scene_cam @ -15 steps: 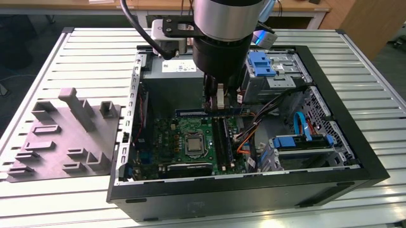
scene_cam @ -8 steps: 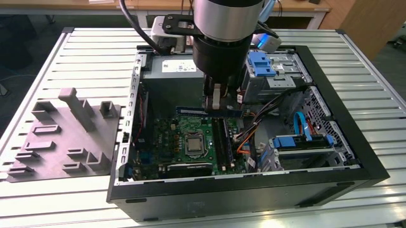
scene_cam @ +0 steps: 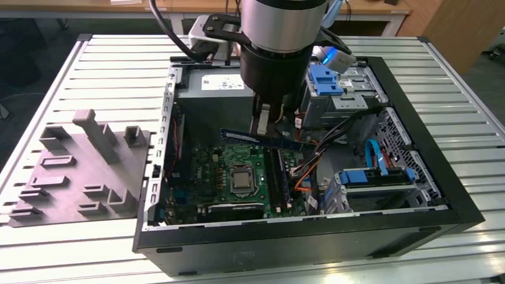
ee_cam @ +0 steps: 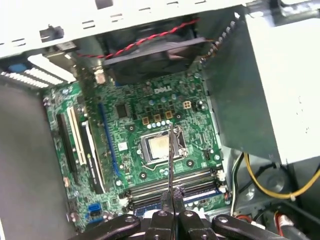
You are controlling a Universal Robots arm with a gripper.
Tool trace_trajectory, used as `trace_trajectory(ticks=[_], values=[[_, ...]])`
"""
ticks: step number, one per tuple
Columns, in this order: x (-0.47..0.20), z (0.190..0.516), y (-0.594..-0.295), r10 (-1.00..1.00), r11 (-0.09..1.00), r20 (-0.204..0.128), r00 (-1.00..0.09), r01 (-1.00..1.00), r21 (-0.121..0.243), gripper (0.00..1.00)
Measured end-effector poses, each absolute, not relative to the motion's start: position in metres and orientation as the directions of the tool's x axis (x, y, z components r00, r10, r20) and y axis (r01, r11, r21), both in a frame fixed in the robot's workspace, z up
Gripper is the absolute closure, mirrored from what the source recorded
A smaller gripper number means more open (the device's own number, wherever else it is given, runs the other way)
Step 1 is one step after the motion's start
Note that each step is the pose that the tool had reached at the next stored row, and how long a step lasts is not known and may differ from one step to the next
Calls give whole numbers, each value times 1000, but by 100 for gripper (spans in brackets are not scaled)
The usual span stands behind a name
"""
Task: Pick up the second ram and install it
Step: 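Insert the second ram into the second slot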
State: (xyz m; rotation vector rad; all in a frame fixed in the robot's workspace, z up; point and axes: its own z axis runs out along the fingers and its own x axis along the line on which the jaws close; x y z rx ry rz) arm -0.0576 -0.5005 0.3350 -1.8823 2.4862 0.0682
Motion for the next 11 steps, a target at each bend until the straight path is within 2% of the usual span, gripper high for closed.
trace_trajectory(ticks=[11], values=[[-58,334,-501,-888,457,-44,-458,-889,21,89]])
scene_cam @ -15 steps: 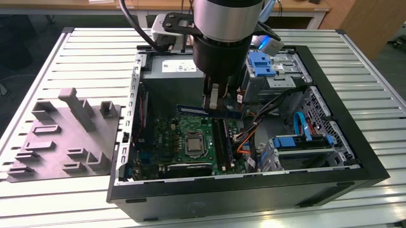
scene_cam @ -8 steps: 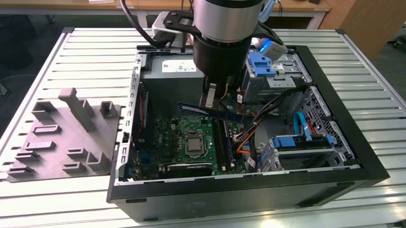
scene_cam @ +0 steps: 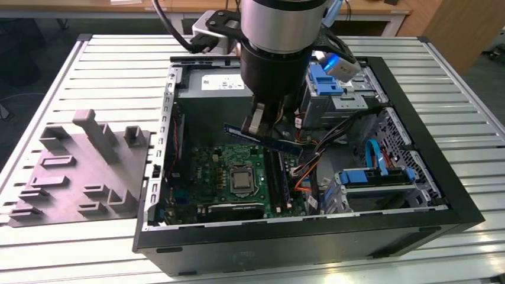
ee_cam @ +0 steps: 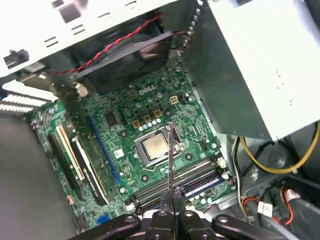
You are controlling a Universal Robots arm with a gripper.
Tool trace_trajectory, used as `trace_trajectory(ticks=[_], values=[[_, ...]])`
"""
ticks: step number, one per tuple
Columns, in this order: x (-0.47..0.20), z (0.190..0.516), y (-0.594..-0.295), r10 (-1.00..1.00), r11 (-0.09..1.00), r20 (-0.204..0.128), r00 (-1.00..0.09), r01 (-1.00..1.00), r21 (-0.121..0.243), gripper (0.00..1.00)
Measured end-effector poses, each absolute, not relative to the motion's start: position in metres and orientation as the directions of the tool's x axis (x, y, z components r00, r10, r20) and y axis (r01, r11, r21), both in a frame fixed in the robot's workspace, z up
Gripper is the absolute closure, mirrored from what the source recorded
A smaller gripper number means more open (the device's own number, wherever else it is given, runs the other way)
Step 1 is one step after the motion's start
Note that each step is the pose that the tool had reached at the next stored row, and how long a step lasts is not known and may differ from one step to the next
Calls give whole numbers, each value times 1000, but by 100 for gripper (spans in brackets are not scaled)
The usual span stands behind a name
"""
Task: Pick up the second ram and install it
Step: 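Insert the second ram into the second slot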
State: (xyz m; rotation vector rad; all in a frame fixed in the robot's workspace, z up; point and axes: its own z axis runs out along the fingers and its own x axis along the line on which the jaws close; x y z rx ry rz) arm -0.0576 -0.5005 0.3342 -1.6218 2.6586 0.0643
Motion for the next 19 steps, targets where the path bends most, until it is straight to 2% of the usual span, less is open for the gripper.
trace_trajectory(ticks=[19], values=[[-58,333,-501,-680,732,-44,-732,-681,21,89]])
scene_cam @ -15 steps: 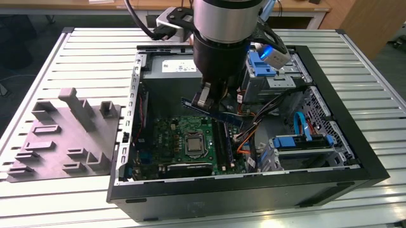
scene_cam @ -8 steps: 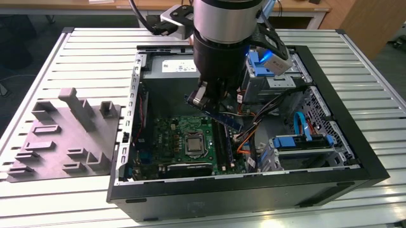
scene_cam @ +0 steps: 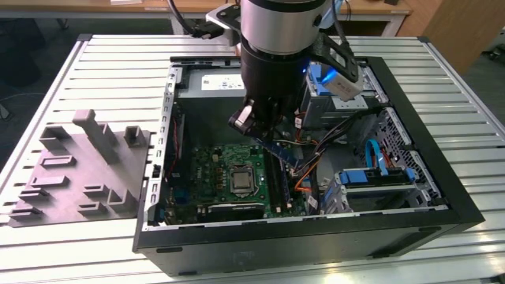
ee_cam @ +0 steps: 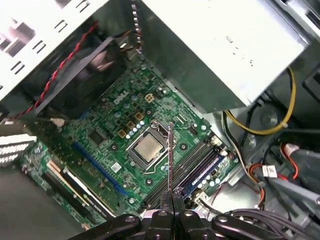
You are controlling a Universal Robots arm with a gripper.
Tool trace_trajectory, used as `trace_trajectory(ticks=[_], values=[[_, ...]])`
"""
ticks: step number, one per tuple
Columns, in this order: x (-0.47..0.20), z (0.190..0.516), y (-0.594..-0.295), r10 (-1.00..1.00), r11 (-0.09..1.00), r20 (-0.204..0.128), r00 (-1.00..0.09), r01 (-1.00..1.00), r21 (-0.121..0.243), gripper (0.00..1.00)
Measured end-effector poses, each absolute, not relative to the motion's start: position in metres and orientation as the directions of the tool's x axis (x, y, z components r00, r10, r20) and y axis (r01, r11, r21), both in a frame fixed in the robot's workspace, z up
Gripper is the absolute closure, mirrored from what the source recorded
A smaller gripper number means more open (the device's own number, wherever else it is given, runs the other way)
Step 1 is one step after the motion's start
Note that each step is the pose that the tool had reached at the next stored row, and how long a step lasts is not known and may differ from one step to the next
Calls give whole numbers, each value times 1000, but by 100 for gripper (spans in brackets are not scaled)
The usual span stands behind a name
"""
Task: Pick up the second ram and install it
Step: 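Insert the second ram into the second slot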
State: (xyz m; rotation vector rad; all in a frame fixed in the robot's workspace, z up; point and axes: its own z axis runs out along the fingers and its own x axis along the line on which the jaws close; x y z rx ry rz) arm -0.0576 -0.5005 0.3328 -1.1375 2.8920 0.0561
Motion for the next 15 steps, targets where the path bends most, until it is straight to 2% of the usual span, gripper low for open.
trace_trajectory(ticks=[15], values=[[-58,332,-501,-458,888,-44,-888,-459,21,89]])
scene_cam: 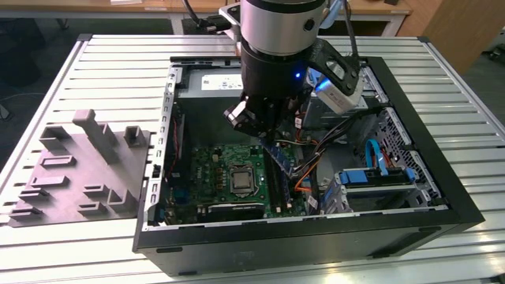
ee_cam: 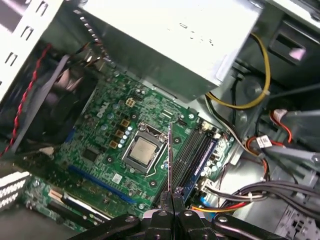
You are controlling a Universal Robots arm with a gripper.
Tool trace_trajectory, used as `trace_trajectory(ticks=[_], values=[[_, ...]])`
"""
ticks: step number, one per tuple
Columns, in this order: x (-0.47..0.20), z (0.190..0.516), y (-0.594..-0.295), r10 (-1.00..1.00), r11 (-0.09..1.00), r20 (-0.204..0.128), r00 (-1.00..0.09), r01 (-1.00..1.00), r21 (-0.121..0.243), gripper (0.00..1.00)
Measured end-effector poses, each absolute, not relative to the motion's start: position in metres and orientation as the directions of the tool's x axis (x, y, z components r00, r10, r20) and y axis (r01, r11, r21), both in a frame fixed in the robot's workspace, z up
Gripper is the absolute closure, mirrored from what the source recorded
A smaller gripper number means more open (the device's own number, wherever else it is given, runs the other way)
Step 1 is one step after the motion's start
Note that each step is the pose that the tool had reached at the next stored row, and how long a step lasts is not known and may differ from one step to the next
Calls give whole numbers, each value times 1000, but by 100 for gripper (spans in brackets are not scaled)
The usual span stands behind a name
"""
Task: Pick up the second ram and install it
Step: 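Insert the second ram into the second slot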
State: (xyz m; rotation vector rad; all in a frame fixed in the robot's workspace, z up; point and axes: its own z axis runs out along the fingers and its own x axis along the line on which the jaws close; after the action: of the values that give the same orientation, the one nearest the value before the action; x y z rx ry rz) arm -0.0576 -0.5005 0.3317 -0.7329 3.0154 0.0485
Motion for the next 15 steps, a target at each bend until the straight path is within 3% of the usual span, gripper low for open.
trace_trajectory(ticks=[15], values=[[-58,331,-501,-202,979,-44,-978,-203,21,89]])
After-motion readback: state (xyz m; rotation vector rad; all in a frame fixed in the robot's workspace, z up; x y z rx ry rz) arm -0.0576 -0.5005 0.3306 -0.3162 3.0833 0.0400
